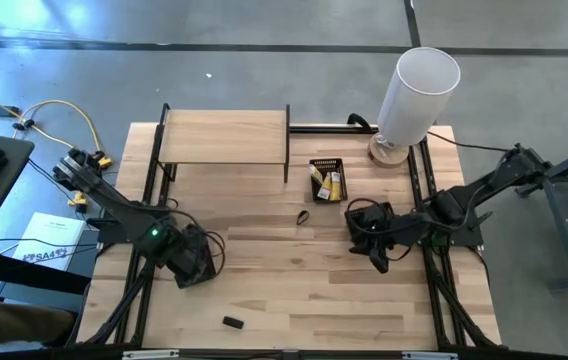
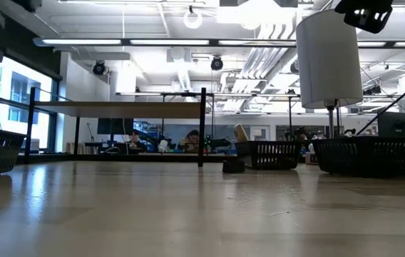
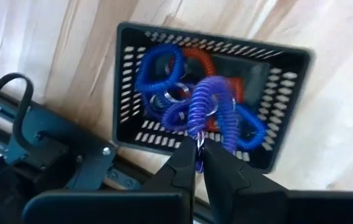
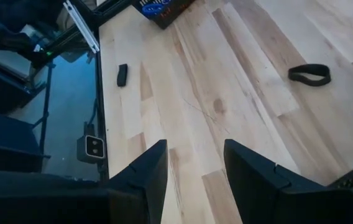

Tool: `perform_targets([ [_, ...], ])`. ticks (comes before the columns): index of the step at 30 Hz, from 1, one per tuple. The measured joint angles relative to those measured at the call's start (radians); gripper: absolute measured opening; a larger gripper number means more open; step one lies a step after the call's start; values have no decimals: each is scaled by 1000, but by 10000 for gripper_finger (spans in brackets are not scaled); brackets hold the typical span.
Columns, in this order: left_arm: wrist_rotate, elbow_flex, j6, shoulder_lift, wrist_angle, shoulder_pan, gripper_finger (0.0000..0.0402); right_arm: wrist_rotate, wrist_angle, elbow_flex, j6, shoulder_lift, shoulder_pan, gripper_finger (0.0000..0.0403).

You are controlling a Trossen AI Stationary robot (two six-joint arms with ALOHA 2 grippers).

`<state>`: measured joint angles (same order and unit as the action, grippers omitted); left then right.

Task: Pick & Place Office Desk Supplies
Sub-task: Put the purple spring keychain into the bottom left black bin, then put the black rubberband into the bottom right black bin

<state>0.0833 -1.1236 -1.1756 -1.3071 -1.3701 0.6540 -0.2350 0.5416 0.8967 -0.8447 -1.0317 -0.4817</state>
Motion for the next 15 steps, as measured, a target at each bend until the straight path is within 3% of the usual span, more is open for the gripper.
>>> perform_targets([
  [8, 2, 59, -29, 0, 57, 0, 34, 12, -9, 1, -18, -73, -26, 145],
  [15, 68, 69, -112, 0, 68, -1, 92, 60, -24, 1, -16, -132, -24, 145],
])
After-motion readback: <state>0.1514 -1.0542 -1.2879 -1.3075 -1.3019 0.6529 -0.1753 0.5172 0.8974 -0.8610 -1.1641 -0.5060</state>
